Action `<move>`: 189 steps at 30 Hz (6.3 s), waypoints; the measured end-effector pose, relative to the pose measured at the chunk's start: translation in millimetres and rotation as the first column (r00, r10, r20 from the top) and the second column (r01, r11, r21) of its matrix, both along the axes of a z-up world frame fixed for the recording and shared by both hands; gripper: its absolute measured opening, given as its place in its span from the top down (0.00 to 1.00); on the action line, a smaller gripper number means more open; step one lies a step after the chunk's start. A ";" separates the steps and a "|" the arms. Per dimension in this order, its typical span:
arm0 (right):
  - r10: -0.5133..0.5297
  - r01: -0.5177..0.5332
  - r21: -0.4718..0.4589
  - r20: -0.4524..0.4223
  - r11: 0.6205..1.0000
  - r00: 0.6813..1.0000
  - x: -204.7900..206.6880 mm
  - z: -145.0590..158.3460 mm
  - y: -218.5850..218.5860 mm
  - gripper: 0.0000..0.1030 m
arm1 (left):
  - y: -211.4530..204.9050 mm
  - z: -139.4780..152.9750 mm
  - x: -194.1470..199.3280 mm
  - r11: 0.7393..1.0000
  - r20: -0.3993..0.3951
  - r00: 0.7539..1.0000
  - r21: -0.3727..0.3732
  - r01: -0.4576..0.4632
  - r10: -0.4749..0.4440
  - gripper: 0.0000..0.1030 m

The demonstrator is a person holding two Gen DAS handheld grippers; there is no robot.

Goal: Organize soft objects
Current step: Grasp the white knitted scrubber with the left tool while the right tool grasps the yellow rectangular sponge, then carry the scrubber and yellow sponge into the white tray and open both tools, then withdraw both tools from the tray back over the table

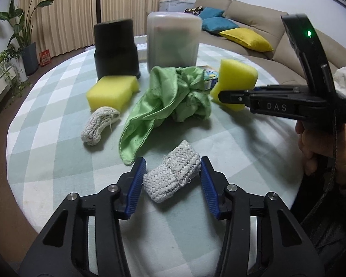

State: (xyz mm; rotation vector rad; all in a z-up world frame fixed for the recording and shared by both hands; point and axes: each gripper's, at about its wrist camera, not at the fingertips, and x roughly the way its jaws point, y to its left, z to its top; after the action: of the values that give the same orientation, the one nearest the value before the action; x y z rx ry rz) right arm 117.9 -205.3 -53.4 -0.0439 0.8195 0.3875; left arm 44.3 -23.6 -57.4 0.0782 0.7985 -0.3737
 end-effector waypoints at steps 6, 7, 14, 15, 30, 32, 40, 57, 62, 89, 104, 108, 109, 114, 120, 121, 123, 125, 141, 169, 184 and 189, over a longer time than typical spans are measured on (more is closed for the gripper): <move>-0.022 0.022 0.003 -0.007 1.000 1.000 -8.5 -1.0 -8.8 0.75 | 8.1 4.8 -1.3 0.998 -0.019 1.000 -0.066 -0.020 0.019 0.56; -0.022 0.022 0.000 -0.002 1.000 1.000 -10.5 0.8 -9.2 0.75 | 10.3 6.1 -1.5 0.996 -0.021 0.999 -0.080 -0.025 0.024 0.56; -0.017 0.017 -0.003 -0.004 1.000 1.000 -23.6 10.3 -13.8 0.75 | 25.8 19.2 -3.1 0.988 -0.019 0.998 -0.143 -0.054 0.051 0.56; -0.017 0.017 -0.004 -0.005 1.000 1.000 -25.1 11.3 -14.7 0.75 | 28.1 21.3 -2.6 0.987 -0.017 0.998 -0.147 -0.059 0.057 0.56; -0.021 0.022 -0.021 0.038 1.000 0.999 -27.5 50.6 -40.4 0.75 | 65.8 53.4 13.1 0.972 0.021 0.992 -0.206 -0.117 0.124 0.57; -0.019 0.020 -0.020 0.039 1.000 0.999 -24.3 54.7 -42.1 0.75 | 71.5 60.0 18.3 0.969 0.030 0.991 -0.213 -0.124 0.133 0.57; -0.027 0.031 -0.052 0.076 0.998 0.997 2.5 79.8 -59.6 0.75 | 97.6 94.9 53.2 0.970 0.090 0.983 -0.195 -0.143 0.163 0.57; -0.083 0.100 -0.169 0.108 0.981 0.991 133.1 153.6 -131.6 0.75 | 111.2 185.4 192.2 0.993 0.203 0.972 -0.008 -0.121 0.120 0.56; -0.033 0.058 -0.221 0.114 0.973 0.993 193.4 192.9 -117.4 0.75 | 84.3 204.8 254.9 0.993 0.170 0.985 0.099 -0.058 0.040 0.56; 0.306 -0.452 -0.358 -0.396 0.817 0.866 348.0 58.2 73.8 0.75 | -24.7 67.2 404.4 0.916 -0.287 0.951 0.339 0.216 -0.118 0.56; 0.313 -0.469 -0.270 -0.464 0.841 0.829 347.4 39.6 68.6 0.74 | -18.1 58.8 409.5 0.951 -0.339 0.936 0.247 0.188 -0.097 0.52; 0.307 -0.458 -0.258 -0.464 0.851 0.831 348.3 39.6 66.7 0.74 | -18.9 54.8 409.7 0.954 -0.354 0.931 0.238 0.185 -0.092 0.41; 0.307 -0.456 -0.254 -0.462 0.853 0.832 348.3 40.3 66.3 0.72 | -18.0 54.9 410.2 0.955 -0.351 0.932 0.237 0.180 -0.088 0.39; 0.281 -0.406 -0.214 -0.447 0.888 0.849 356.0 46.3 57.1 0.54 | -11.3 59.6 413.8 0.961 -0.339 0.938 0.232 0.152 -0.067 0.32; 0.238 -0.336 -0.188 -0.406 0.923 0.882 364.0 56.0 42.4 0.41 | -8.2 62.1 415.2 0.963 -0.331 0.942 0.230 0.139 -0.057 0.32; 0.235 -0.329 -0.184 -0.401 0.926 0.885 364.5 57.0 41.1 0.37 | -8.3 62.4 414.6 0.963 -0.329 0.943 0.231 0.139 -0.057 0.32; 0.232 -0.324 -0.183 -0.396 0.928 0.888 364.0 58.8 39.9 0.35 | -8.5 62.9 414.0 0.963 -0.329 0.942 0.229 0.141 -0.059 0.32; 0.228 -0.318 -0.185 -0.389 0.930 0.893 363.4 60.8 39.1 0.35 | -7.7 65.3 413.0 0.964 -0.321 0.945 0.230 0.136 -0.057 0.32; 0.150 -0.179 -0.088 -0.263 0.980 0.953 342.5 104.5 -14.1 0.20 | 43.2 112.8 382.4 0.990 -0.186 0.982 0.137 -0.015 0.041 0.12; 0.020 -0.022 0.117 0.015 0.993 1.000 26.8 66.4 -73.1 0.00 | 54.3 70.9 35.9 0.990 0.119 0.992 -0.141 -0.019 0.036 0.00; -0.009 0.006 0.175 0.020 0.984 1.000 -30.8 36.2 -19.1 0.00 | 48.4 27.8 30.9 0.989 -0.032 0.992 -0.075 -0.128 0.126 0.00; 0.082 -0.084 0.144 0.022 0.986 0.996 -29.8 42.2 15.6 0.00 | 68.8 29.2 47.2 0.985 -0.071 0.984 -0.045 -0.164 0.161 0.00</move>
State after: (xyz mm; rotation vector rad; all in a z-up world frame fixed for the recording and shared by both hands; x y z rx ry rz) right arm 88.1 -189.7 -11.2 0.0543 0.7735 0.5243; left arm 91.5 45.2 -28.2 -0.0469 0.8555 -0.2427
